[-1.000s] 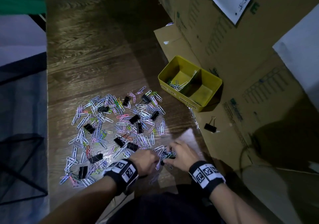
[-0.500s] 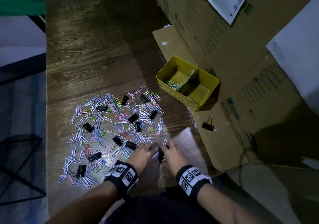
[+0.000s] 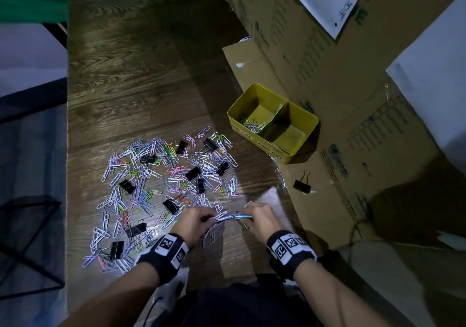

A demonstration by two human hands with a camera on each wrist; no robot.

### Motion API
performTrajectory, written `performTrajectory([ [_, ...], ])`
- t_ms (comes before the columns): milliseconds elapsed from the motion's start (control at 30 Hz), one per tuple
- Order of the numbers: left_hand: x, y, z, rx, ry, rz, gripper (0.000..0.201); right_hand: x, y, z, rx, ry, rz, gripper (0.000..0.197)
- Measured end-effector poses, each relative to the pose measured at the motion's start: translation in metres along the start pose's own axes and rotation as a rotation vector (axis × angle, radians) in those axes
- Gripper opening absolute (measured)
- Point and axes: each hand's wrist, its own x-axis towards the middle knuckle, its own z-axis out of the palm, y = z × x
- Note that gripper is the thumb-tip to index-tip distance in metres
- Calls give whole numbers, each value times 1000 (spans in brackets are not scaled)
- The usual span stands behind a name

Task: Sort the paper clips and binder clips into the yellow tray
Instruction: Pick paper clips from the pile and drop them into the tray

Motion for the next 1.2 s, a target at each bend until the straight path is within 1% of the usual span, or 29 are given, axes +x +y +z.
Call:
performTrajectory([
  [100,-2,5,-9,-204,4,-160,16,0,5,-7,90,60,3,25],
  [200,0,15,-29,-493,-27,-323,21,-2,9,-17,215,83,45,31],
  [267,5,22,-48,-601,-66,-357,11,-4,11,-25,319,123,51,34],
  [333,16,32,-66,-664,-84,-359,22,-7,7,-36,450,167,53,34],
  [400,30,50,-85,-729,-57,-333,23,-9,1,-50,576,221,75,33],
  [533,73,98,-121,-885,-18,-194,16,-8,-9,-73,726,346,20,31],
  [600,98,120,-134,-950,9,-117,20,-8,-15,-85,788,393,-18,31],
  [667,127,143,-142,-981,61,-77,26,-6,-23,-99,834,438,-50,30],
  [733,159,159,-139,-934,125,-54,27,-2,-33,-114,878,473,-88,29],
  [767,173,163,-134,-852,150,-38,25,2,-37,-120,879,495,-112,28],
  [900,218,159,-103,-375,226,1,15,28,-55,-152,839,548,-152,34],
  [933,225,154,-97,-244,210,21,16,36,-58,-161,814,560,-167,35],
  [967,232,147,-93,-107,156,26,17,45,-59,-170,787,572,-177,37],
  [1033,238,137,-88,132,8,-8,20,63,-61,-186,779,566,-147,35],
  [1100,234,134,-89,215,-56,15,22,81,-63,-198,801,524,-85,34],
  [1167,222,138,-94,126,-1,72,17,107,-59,-204,748,506,-28,33],
  [1200,214,138,-97,59,70,107,16,120,-56,-204,703,499,-7,33],
])
